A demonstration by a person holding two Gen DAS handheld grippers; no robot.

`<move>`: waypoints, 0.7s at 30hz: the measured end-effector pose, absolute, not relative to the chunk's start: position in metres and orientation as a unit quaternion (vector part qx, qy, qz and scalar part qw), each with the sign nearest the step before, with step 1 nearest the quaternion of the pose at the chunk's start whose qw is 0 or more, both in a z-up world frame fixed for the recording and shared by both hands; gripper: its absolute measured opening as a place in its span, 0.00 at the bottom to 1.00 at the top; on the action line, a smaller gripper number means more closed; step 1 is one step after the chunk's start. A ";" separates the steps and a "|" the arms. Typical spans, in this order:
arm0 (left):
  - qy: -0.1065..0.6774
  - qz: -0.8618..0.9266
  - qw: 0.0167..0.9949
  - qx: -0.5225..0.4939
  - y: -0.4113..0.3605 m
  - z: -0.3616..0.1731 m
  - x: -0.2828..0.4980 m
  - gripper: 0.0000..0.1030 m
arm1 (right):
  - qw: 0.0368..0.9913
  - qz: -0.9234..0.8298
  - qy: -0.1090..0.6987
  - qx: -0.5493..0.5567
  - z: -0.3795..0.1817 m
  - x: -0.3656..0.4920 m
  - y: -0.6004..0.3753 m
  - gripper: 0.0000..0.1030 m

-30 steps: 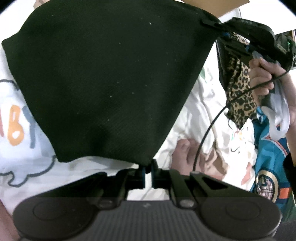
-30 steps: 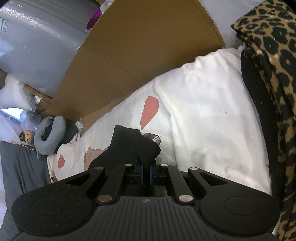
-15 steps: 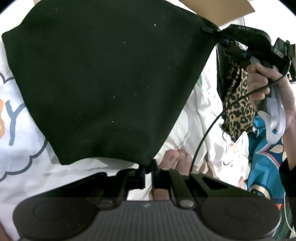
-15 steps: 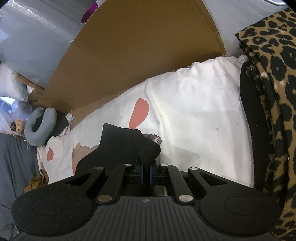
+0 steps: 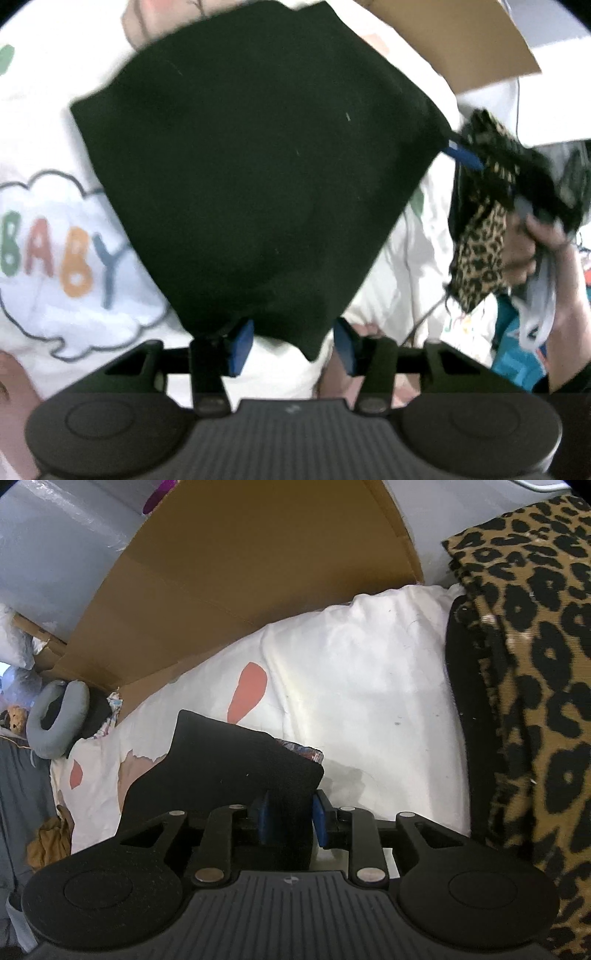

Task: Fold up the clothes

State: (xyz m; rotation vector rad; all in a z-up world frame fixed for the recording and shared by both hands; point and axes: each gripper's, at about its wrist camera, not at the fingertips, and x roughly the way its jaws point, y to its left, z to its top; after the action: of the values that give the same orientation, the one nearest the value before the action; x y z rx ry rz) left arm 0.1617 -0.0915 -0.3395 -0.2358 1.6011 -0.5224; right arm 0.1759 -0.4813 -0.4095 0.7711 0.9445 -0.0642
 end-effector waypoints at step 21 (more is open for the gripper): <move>0.510 -0.309 0.800 0.055 -0.070 -0.286 0.298 0.78 | 0.789 -0.014 0.413 0.453 -0.423 0.125 -0.465 0.45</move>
State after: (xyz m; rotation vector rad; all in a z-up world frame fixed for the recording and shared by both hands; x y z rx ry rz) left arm 0.2978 -0.0700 -0.2856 0.1188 1.0944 -0.6637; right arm 0.1252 -0.4652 -0.4226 0.9765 0.8901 -0.0301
